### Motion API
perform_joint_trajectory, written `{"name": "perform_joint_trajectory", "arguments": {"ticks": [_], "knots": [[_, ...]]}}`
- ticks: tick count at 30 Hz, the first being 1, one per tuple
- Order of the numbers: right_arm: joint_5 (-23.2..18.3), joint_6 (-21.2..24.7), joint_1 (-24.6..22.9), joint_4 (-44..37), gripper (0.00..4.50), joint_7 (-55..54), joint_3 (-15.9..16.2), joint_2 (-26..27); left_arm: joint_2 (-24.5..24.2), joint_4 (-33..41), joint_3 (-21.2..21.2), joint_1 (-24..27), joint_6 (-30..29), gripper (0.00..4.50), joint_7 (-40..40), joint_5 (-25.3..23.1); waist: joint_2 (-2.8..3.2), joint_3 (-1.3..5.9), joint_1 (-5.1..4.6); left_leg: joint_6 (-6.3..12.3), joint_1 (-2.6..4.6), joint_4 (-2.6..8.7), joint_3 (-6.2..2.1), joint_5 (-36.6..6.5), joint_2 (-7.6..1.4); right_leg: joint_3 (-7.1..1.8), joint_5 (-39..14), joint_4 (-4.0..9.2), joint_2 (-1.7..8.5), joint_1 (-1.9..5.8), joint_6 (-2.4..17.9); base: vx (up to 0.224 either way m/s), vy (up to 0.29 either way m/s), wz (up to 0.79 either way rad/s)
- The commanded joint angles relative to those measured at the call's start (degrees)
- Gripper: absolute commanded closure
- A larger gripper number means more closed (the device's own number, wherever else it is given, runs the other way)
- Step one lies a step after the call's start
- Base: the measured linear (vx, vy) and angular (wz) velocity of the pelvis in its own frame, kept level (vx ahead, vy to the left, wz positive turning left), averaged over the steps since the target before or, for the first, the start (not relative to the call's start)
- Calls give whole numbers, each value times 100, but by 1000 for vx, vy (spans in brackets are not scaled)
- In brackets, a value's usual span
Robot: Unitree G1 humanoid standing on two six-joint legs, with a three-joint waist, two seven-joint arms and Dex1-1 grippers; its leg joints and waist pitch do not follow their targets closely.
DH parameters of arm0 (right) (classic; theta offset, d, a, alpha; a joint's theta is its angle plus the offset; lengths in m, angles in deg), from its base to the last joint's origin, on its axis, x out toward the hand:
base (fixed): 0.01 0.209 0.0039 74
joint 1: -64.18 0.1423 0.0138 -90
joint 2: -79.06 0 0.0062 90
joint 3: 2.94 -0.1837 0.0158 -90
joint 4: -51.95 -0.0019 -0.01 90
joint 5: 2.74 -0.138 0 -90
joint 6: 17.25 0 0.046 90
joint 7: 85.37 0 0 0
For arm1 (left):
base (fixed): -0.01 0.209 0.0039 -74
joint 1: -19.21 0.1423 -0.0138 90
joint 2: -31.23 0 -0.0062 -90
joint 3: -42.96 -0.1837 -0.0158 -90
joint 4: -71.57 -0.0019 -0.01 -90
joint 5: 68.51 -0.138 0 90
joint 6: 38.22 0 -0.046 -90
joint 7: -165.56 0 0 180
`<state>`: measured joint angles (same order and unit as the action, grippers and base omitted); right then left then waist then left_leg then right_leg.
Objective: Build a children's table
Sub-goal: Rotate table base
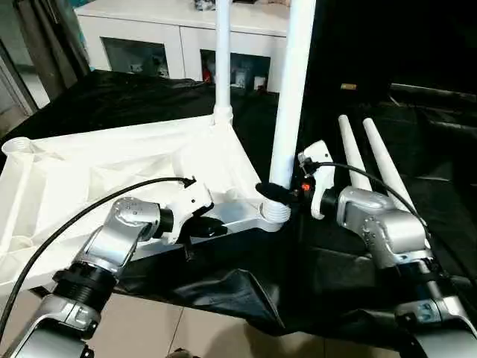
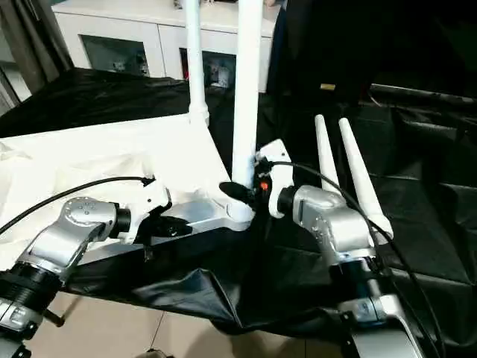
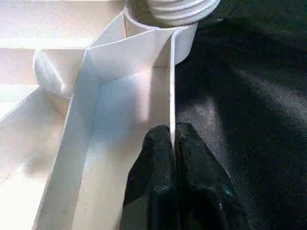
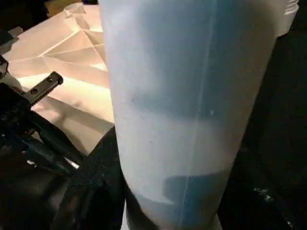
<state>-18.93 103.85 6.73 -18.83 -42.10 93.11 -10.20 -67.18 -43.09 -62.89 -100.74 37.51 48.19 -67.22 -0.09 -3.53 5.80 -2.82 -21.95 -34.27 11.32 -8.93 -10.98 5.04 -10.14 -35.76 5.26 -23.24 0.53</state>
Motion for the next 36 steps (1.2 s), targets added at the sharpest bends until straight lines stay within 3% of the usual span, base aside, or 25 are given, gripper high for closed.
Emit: {"name": "perform_joint_trajectory", "arguments": {"ticks": [1,11,18,30,33,36], "knots": [[67,-164,179,140,257,51,41,-8,99,-33,187,-82,189,450,53,308,-28,416,13,-179,138,429,-147,-1679,-230,-317,-1830,498,399,238,958,0,0,0],[165,-734,533,1040,257,-26,-63,285,95,-102,239,-95,313,450,96,290,-12,419,1,-175,139,431,-147,-1693,-236,-318,-1717,479,396,239,1039,0,0,0],[73,-922,417,1279,257,46,-209,346,122,-118,295,-77,376,450,-21,257,-8,413,-13,-161,140,438,-152,-1761,-238,-317,-1817,493,395,239,1025,0,0,0],[-348,-1500,-529,1264,257,-55,-807,580,143,-192,425,-115,520,450,-268,256,89,438,59,-105,147,444,-158,-1851,-241,-307,-1656,503,397,240,1078,0,0,0],[-219,-1668,-844,1082,257,8,-687,565,131,-210,426,-131,525,450,-261,252,114,432,79,-130,145,454,-166,-1938,-242,-304,-1810,516,399,234,1018,0,0,0],[81,-1712,-1083,791,257,125,-312,413,121,-230,422,-143,534,450,-254,242,112,431,79,-141,145,466,-170,-1975,-241,-305,-1874,527,394,235,975,0,0,0]]}}
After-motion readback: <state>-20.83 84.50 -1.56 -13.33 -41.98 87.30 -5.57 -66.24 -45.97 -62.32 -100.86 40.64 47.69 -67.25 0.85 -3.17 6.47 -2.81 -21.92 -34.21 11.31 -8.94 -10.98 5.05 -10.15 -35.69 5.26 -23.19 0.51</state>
